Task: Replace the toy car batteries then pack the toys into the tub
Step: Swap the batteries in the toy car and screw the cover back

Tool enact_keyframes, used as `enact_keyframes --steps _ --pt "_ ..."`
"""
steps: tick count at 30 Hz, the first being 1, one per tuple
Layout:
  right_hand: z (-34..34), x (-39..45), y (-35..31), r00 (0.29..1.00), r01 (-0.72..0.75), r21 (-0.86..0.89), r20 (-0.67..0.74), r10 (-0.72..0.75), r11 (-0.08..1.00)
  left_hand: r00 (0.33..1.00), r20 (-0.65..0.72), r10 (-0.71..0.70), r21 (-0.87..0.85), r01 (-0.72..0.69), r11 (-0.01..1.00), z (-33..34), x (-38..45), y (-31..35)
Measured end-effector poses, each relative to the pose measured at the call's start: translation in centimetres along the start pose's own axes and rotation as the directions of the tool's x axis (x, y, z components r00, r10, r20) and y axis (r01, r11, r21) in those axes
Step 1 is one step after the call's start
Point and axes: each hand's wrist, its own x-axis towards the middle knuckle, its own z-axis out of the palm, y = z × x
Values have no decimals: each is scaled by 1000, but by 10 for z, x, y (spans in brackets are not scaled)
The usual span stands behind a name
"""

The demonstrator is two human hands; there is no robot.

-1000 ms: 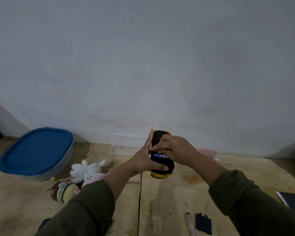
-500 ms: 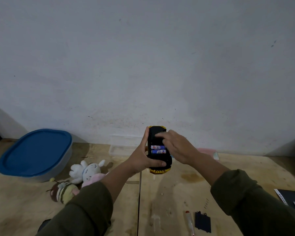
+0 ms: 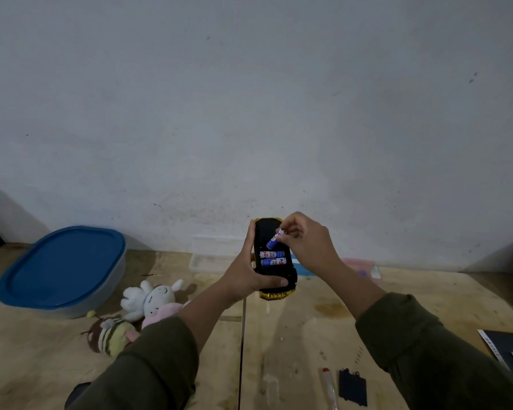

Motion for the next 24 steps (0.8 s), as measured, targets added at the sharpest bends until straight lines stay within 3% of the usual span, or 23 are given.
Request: enact_keyframes --steps 9,12,16,19,24 --pt "-1 0 13 995 79 -258 -32 -90 963 999 -35 34 -11 -34 999 -1 1 0" --pt "-4 1 12 1000 9 -154 9 -8 988 999 -29 37 -7 -38 999 2 0 0" --pt "-6 6 9 922 -354 143 216 320 924 999 -4 36 15 -36 999 8 -1 2" --pt "-12 8 13 899 -392 109 255 356 913 999 24 44 15 -44 999 16 -2 0" --pt "-21 -7 27 831 -445 177 447 332 878 1000 9 22 29 -22 999 18 1 -4"
